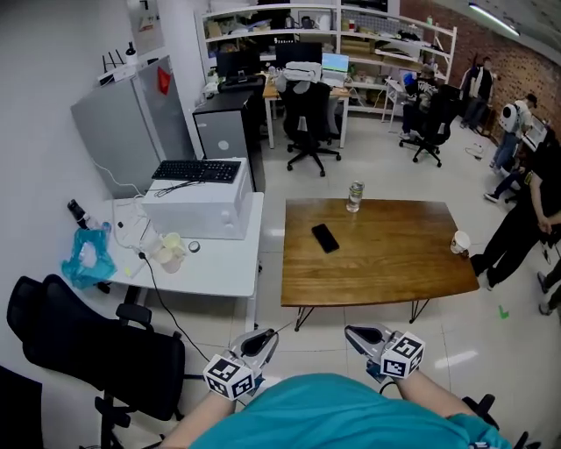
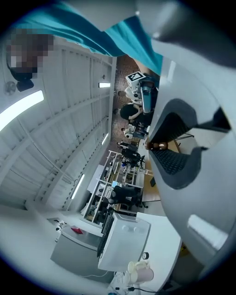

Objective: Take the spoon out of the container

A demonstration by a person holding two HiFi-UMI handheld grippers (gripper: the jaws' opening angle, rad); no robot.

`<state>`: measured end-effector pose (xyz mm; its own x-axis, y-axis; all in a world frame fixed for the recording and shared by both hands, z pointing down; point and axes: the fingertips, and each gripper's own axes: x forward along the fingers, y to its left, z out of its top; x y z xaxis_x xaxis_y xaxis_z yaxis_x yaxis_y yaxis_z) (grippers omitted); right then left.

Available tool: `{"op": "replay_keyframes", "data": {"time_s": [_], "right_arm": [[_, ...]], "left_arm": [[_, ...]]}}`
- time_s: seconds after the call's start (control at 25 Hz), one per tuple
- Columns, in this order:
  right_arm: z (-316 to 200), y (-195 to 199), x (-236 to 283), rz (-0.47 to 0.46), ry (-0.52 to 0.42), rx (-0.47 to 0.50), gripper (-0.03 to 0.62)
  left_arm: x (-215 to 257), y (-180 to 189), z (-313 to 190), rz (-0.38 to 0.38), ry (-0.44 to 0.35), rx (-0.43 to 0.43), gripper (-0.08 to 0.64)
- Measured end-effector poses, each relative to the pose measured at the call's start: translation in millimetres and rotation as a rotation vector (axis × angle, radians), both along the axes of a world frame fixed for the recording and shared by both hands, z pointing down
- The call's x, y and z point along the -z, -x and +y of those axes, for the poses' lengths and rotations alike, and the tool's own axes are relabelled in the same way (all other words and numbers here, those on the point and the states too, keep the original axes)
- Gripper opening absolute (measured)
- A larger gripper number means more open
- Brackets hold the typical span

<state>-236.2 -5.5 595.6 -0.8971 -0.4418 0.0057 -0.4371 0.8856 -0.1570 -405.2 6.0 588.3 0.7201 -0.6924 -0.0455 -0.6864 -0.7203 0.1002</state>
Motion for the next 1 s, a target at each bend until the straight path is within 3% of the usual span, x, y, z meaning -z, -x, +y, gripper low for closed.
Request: {"op": "replay_keyframes", "data": {"time_s": [0.28,1.0], "right_arm": [[-2.7,-18.7,4.6,0.015,-0.014,-0.006,0.000],[4.6,-18.7,-1.6,0.010,-0.015,-0.008,0.000]], "left_arm": [[7.1,-21.6,8.8,-0.006,-0.015,0.002,0.041],[7.7,-19.7,15.8,-0.014,-0.016,-0.006,0.041]]}}
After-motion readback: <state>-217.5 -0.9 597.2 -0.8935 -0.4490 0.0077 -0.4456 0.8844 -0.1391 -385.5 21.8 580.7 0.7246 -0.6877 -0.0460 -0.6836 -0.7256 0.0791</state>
